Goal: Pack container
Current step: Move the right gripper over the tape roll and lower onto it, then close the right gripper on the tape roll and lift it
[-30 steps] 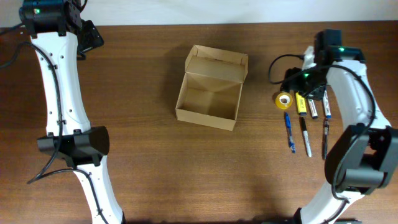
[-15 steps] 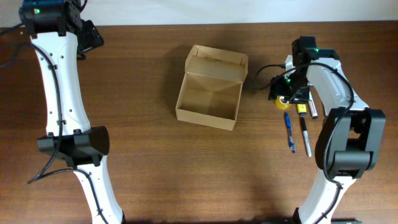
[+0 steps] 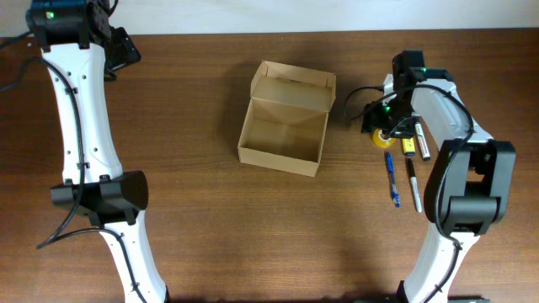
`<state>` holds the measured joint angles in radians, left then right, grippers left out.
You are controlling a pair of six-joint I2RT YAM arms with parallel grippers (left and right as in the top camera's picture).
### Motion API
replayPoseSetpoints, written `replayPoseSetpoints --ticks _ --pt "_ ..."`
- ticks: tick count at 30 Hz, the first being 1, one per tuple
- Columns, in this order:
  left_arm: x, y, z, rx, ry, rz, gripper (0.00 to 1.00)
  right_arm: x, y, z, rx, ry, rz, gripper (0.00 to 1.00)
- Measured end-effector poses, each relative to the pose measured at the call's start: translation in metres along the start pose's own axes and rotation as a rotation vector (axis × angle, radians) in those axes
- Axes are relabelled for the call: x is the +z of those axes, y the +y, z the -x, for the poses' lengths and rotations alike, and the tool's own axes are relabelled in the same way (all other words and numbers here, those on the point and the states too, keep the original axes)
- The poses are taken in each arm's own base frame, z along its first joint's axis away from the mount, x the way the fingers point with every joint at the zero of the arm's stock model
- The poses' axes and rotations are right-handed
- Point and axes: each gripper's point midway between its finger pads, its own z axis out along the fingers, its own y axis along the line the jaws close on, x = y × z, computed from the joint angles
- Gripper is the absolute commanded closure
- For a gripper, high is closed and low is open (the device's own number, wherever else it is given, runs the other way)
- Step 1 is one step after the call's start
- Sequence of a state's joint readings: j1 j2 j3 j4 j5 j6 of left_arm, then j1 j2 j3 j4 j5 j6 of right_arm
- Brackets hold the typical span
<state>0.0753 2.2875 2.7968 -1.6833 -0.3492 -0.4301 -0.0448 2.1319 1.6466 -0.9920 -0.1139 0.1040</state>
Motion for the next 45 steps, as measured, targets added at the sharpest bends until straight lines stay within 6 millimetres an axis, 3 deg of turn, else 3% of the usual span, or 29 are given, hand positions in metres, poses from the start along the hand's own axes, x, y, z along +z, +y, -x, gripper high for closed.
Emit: replayPoseSetpoints --ticks 14,21,35,42,45 --pt "0.0 0.0 0.0 0.0 0.0 0.0 0.0 0.004 0.0 0.007 -0.003 -0.025 0.003 0.28" --pt "0.0 0.0 0.0 0.0 0.0 0.0 0.0 0.021 -0.001 0.002 -0.002 0.016 -0.001 0.29" --pt "0.0 0.0 0.0 0.0 0.0 0.0 0.0 0.028 0.003 -0.001 -0.018 0.033 -0.011 0.53" --pt "0.0 0.0 0.0 0.0 0.0 0.0 0.0 0.028 0.0 -0.001 -0.019 0.034 -0.029 0.77" --pt "0.0 0.0 0.0 0.0 0.0 0.0 0.0 0.028 -0.003 -0.003 -0.017 0.041 -0.05 0.79"
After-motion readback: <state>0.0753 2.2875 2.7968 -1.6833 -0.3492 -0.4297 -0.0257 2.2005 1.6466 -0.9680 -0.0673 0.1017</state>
